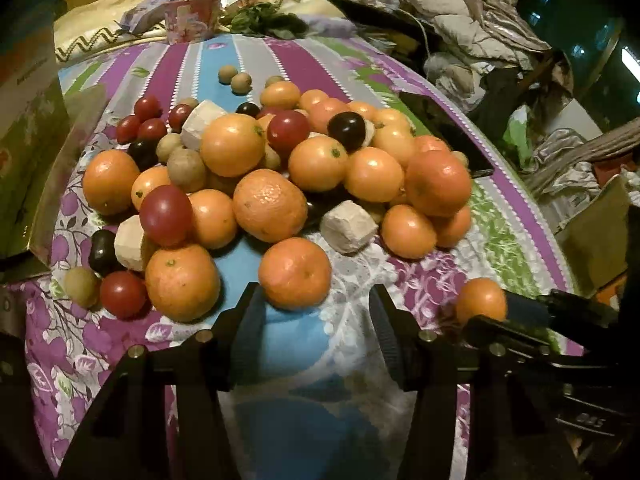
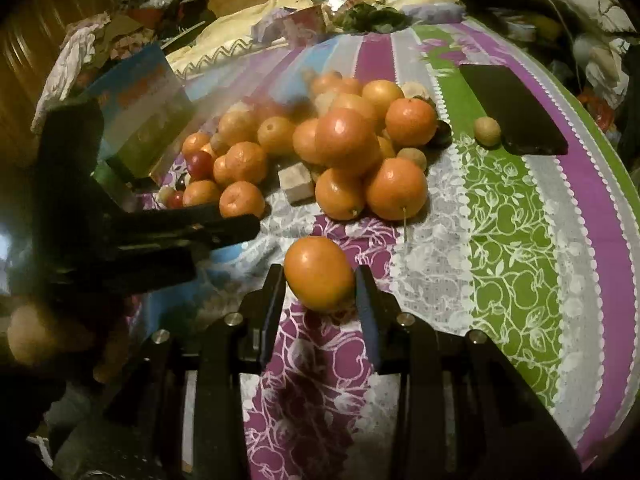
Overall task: Organize fruits
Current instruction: 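Grasp an orange with the right tool while the left tool grasps another orange, then carry both oranges in the tools over the light-blue basket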
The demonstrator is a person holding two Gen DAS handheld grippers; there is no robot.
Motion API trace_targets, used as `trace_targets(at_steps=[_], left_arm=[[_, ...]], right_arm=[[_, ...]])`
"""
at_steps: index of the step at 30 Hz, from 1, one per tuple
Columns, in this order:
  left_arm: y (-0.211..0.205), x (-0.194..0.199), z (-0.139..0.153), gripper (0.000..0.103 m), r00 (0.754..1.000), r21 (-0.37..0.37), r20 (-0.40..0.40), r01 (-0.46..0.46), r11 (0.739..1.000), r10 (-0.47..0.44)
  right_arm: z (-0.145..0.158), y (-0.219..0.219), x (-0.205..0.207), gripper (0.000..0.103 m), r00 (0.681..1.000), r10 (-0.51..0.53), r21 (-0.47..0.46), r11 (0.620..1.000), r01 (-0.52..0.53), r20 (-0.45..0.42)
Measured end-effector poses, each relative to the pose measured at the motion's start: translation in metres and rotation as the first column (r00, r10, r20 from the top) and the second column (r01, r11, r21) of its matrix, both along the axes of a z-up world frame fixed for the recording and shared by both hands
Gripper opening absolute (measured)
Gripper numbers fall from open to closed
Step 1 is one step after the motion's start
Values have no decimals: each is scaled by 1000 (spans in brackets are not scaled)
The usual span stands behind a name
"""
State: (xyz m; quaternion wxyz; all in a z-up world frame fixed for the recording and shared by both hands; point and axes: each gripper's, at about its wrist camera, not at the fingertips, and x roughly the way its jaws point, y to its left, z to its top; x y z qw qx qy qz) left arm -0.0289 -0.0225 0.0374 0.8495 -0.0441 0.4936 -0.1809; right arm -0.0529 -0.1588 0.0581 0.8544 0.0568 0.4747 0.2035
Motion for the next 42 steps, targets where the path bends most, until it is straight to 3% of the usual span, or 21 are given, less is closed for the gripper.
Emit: trace_targets(at_steps=[8, 13, 30, 36, 42], left_arm=[[-9, 6, -12, 55, 999, 60, 30, -27, 998, 25], [-7, 6, -11, 41, 998, 74, 41, -45, 996, 42], [-7, 1, -3, 40, 997, 64, 39, -65, 996, 63], [4, -6, 20, 40, 993, 63, 68, -98, 993, 94], [38, -21, 67, 40, 975, 97, 146, -184, 978, 169]], right_arm=[[2, 2, 9, 36, 1000, -28, -5, 1000, 28, 7], [2, 0, 13, 36, 998, -57, -21, 998, 58, 13], [13, 1, 11, 36, 996, -83, -57, 995, 85, 36], [30, 11, 10, 36, 995, -71, -74, 994, 76, 72], [59, 39, 10, 36, 992, -21, -75, 997, 30, 125]])
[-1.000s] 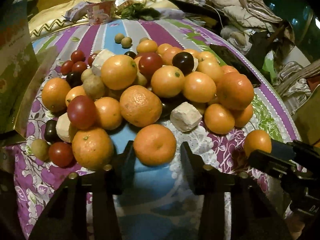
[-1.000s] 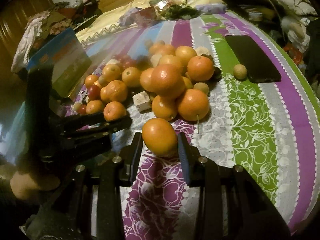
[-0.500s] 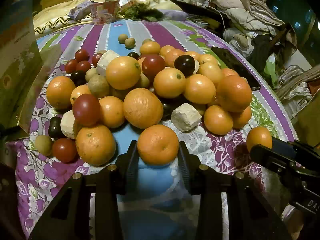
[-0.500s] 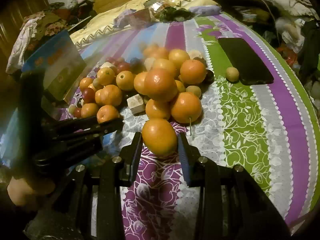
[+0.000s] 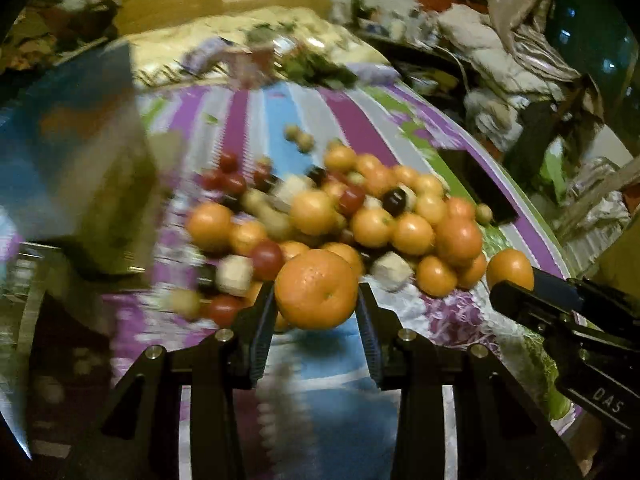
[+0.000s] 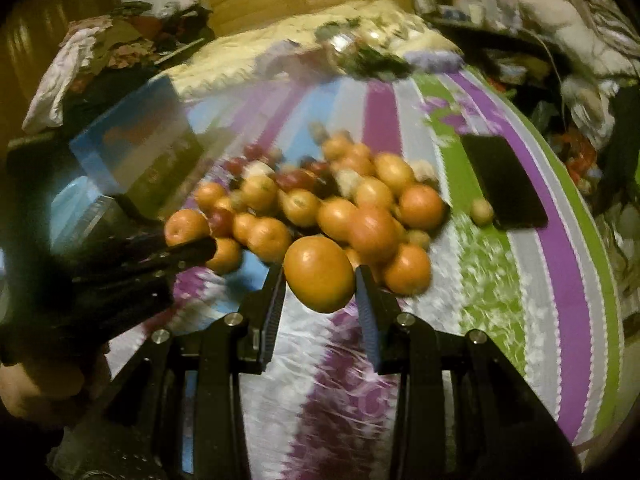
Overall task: Organize fruits
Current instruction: 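Carry both oranges in the tools over the light-blue basket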
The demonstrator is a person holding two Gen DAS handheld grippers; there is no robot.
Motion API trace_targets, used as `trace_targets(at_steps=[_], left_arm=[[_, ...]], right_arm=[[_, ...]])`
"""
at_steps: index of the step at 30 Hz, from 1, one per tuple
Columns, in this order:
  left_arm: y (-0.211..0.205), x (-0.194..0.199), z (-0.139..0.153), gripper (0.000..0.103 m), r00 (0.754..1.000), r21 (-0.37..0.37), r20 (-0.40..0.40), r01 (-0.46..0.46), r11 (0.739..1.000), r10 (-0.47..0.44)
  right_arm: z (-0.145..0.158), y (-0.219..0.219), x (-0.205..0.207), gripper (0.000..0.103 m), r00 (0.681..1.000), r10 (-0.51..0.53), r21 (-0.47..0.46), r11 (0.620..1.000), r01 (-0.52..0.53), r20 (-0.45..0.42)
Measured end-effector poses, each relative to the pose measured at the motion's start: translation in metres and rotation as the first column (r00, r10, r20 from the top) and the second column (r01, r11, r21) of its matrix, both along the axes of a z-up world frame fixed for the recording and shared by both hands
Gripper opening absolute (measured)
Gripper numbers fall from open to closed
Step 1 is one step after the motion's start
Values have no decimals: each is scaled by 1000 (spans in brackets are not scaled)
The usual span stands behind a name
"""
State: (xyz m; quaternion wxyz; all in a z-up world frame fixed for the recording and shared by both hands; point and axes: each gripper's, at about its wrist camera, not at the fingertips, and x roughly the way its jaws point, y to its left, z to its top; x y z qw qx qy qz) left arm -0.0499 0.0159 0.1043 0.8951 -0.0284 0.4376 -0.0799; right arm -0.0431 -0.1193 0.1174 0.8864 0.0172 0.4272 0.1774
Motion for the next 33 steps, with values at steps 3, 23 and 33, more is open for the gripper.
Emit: trace_targets(at_steps=[3, 23, 33], left_arm=[[26, -9, 21, 40, 998, 16, 31, -55, 998, 54], [306, -127, 111, 40, 810, 9, 140, -576, 817, 570], [382, -154, 101, 40, 765, -2, 55, -643, 766, 642]], right_arm=[[17, 22, 0, 36, 999, 41, 5, 999, -41, 34], [114, 256, -10, 36, 887, 449, 42, 889, -455, 113], [103, 354, -16, 36, 814, 581, 25, 814, -580, -10]])
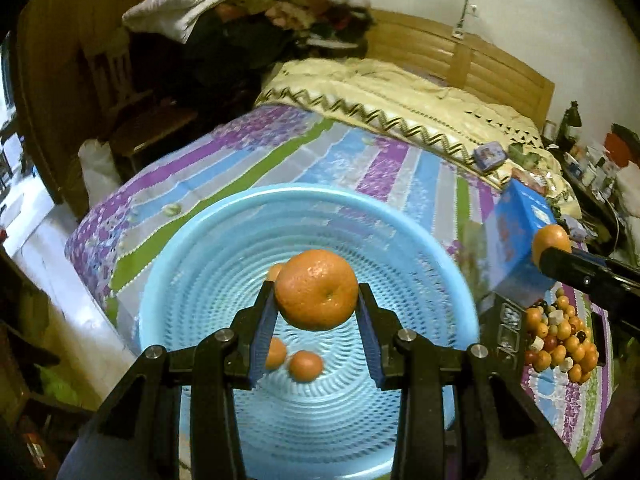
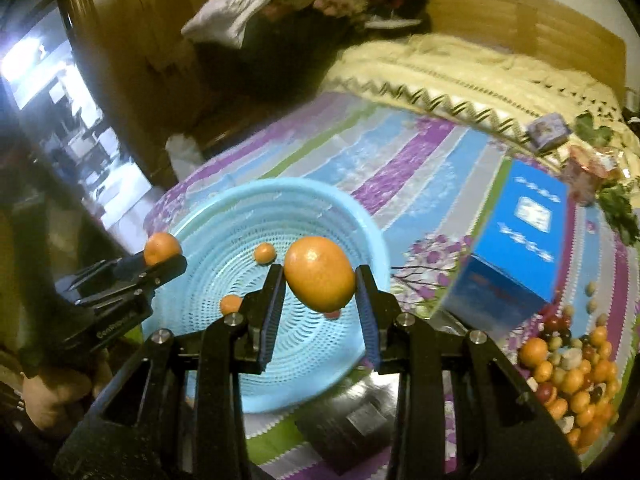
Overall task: Organize fruits
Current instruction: 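Carry both oranges in the tools over the light-blue basket, then open the left tool dropping its orange while the right tool releases its orange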
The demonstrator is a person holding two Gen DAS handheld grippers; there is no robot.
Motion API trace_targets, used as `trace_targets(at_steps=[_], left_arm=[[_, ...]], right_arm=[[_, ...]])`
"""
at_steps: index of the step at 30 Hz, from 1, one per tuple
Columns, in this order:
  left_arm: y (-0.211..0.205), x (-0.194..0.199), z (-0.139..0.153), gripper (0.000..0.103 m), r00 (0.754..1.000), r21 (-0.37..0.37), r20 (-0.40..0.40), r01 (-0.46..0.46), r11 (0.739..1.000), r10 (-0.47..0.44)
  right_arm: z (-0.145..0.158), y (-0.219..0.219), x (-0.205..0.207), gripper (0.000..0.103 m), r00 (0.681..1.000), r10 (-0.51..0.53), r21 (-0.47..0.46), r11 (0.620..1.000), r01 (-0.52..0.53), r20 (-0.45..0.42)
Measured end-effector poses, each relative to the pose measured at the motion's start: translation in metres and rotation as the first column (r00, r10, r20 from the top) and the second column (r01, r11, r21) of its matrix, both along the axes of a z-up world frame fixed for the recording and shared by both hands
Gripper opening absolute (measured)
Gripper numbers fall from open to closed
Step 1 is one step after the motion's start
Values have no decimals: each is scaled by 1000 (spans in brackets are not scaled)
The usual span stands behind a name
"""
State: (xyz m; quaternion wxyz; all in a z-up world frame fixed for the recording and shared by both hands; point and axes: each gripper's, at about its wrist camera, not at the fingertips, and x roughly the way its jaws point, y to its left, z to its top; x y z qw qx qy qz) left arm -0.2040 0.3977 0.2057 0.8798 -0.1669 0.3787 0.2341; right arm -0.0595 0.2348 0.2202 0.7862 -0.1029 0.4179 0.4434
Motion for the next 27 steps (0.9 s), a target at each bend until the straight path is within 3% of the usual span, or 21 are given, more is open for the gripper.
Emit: trace_targets(at_steps=[10, 27], left_arm=[[46, 11, -35, 40, 991, -114, -132, 6, 993, -21], [56, 17, -45, 40, 986, -144, -164, 6, 990, -30]], right_arm=[[-31, 39, 12, 36, 991, 42, -146, 987, -61, -127], [-43, 51, 11, 36, 985, 59, -186, 978, -90, -162]])
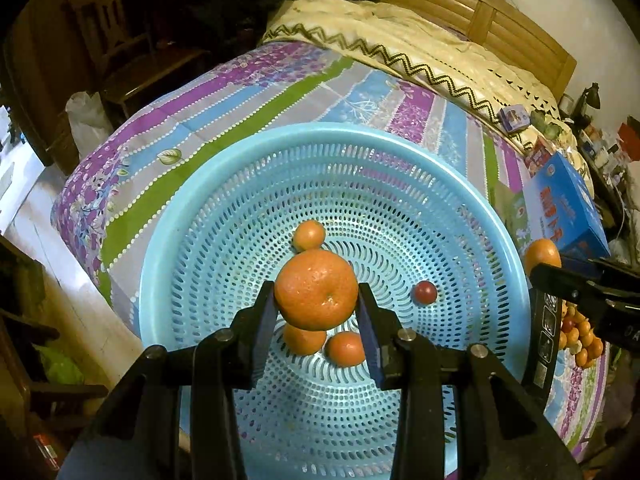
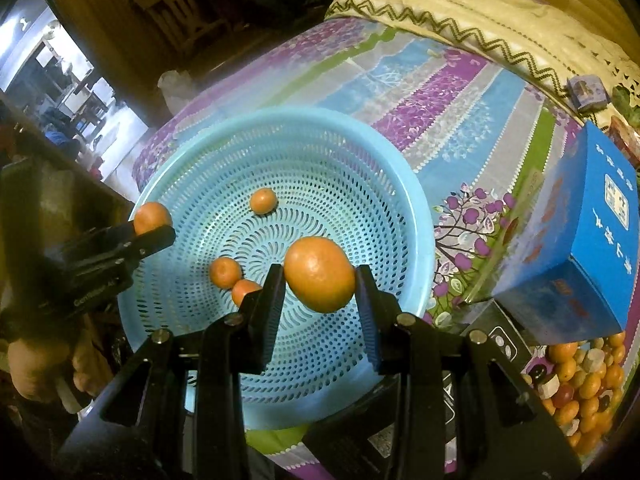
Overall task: Organize fruits
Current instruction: 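Open the left tool dropping its orange while the right tool releases its orange, then lift both open tools away from the basket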
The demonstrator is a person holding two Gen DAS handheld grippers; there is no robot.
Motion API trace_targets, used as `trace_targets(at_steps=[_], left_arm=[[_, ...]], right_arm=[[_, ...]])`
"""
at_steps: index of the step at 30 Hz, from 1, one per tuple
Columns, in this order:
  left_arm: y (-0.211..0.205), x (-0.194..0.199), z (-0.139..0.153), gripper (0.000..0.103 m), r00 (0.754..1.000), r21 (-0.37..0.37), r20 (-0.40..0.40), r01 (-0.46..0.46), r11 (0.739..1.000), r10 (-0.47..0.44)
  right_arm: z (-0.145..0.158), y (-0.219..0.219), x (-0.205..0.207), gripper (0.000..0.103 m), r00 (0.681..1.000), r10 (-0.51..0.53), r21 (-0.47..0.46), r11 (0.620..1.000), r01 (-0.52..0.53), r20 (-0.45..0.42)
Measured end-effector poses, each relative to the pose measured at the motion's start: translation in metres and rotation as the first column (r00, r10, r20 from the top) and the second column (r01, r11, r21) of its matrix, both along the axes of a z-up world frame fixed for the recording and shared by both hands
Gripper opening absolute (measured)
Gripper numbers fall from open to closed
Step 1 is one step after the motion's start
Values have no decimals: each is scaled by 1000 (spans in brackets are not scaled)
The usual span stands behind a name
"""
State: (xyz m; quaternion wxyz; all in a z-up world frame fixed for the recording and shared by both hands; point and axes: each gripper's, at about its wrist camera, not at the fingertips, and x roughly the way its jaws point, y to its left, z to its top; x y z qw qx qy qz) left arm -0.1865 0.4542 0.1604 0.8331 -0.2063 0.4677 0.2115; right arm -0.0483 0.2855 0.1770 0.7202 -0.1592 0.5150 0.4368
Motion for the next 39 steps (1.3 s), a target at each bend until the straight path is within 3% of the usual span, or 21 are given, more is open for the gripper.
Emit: trace_targets(at_steps=[6, 7, 8, 10, 12, 18, 23, 24, 26, 29, 31, 34, 36, 39], left_arm=[[0, 4, -4, 40, 1000, 10, -24, 3, 1000, -3], [2, 5, -6, 44, 1000, 14, -31, 4, 1000, -4], [2, 5, -6, 61, 999, 20, -34, 2, 1000, -1], [1, 5, -5, 77, 1000, 30, -24, -3, 1000, 4], [1, 5, -4, 79, 1000, 37, -19, -9, 999, 9], [4, 2, 3, 90, 996, 103, 7, -85, 991, 84], [11, -5, 9, 94, 978, 197, 21, -207, 958, 207], [12, -6, 11, 95, 972, 228, 17, -233, 945, 236], [6, -11, 22, 95, 957, 352, 38, -282, 892, 287], [-14, -20, 46, 103, 940, 508, 140, -337, 793, 310], [-27, -26, 58, 103, 936, 540, 215, -351, 765, 277], [-38, -35, 70, 103, 930, 513, 289, -351, 783, 227], [-44, -39, 76, 103, 925, 495, 315, -349, 796, 210], [-54, -45, 87, 103, 916, 461, 358, -344, 818, 184]], right_arm=[[0, 2, 1, 37, 1000, -1, 3, 1000, 1, 5], [0, 2, 2, 37, 1000, 0, 4, 1000, 0, 6], [0, 2, 2, 37, 1000, 0, 4, 1000, 0, 7], [1, 2, 2, 40, 1000, 0, 7, 1000, 0, 12], [2, 1, 3, 49, 1000, -4, 13, 1000, 4, 17], [7, -1, 1, 50, 999, -2, 33, 999, 1, 34], [16, -5, -4, 50, 998, 4, 60, 998, -8, 65], [19, -7, -6, 50, 997, 5, 70, 998, -10, 76], [28, -14, -10, 50, 995, -3, 102, 995, -7, 100], [47, -31, -21, 51, 984, -34, 169, 986, 4, 173], [57, -42, -28, 52, 976, -59, 199, 980, 17, 209], [75, -64, -44, 62, 942, -116, 237, 971, 41, 314], [85, -80, -55, 76, 904, -163, 256, 965, 63, 394], [93, -104, -63, 81, 857, -236, 278, 954, 114, 459]])
